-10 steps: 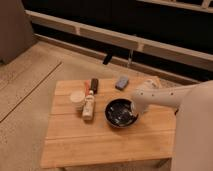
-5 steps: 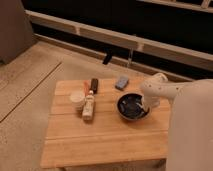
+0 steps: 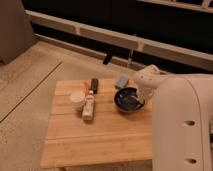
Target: Drag the ceramic bowl in a circle
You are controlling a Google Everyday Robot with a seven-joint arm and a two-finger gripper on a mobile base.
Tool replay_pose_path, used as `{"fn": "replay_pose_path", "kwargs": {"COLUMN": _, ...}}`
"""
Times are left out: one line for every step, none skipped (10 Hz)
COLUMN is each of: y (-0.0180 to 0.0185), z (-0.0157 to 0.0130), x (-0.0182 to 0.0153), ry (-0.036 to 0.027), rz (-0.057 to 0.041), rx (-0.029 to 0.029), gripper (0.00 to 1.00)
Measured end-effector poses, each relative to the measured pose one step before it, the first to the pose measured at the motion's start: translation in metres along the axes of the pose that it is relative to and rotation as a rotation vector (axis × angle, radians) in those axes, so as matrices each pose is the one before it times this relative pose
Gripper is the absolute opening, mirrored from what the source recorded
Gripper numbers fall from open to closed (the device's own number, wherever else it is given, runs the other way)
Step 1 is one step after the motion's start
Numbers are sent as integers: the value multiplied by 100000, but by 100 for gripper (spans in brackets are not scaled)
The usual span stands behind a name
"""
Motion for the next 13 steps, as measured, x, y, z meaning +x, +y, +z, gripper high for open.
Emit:
{"fn": "replay_pose_path", "kwargs": {"y": 1488, "z": -158, "x": 417, "ry": 569, "rz": -2068, "rx": -2379, "gripper": 0}}
{"fn": "replay_pose_path", "kwargs": {"y": 1767, "z": -231, "x": 536, "ry": 234, "rz": -2351, "rx": -3405, "gripper": 0}}
{"fn": "replay_pose_path", "kwargs": {"y": 1851, "z": -290, "x": 1010, "ry": 784, "rz": -2368, "rx": -4063, "gripper": 0}}
{"fn": "replay_pose_path", "kwargs": {"y": 1061, "z": -175, "x": 783, "ry": 344, "rz": -1644, "rx": -2452, "gripper": 0}}
{"fn": "replay_pose_path", "kwargs": {"y": 1348, "z": -205, "x": 1354, "ry": 129, "rz": -2901, "rx": -2898, "gripper": 0}}
{"fn": "replay_pose_path", "kwargs": {"y": 1020, "z": -168, "x": 1702, "ry": -146, "rz": -3571, "rx": -2004, "gripper": 0}}
{"fn": "replay_pose_path", "kwargs": {"y": 106, "z": 22, "x": 1304, "ry": -587, "rz": -2324, "rx": 223, "gripper": 0}}
{"fn": "replay_pose_path", "kwargs": {"y": -369, "z": -12, "x": 985, "ry": -1000, "rz": -1411, "rx": 1215, "gripper": 0}}
{"fn": "replay_pose_path", "kwargs": {"y": -843, "z": -19, "x": 1016, "ry": -1289, "rz": -869, "rx": 2201, "gripper": 0}}
{"fn": "replay_pose_path", "kwargs": {"y": -1518, "z": -150, "x": 924, "ry": -1729, "rz": 339, "rx": 3188, "gripper": 0}}
{"fn": "replay_pose_path", "kwargs": {"y": -1438, "z": -93, "x": 320, "ry": -962, "rz": 1783, "rx": 2629, "gripper": 0}}
{"fn": "replay_pose_path", "kwargs": {"y": -1220, "z": -87, "x": -162, "ry": -993, "rz": 2401, "rx": 1888, "gripper": 0}}
{"fn": "replay_pose_path", "kwargs": {"y": -2108, "z": -74, "x": -888, "ry": -1548, "rz": 5226, "rx": 3046, "gripper": 0}}
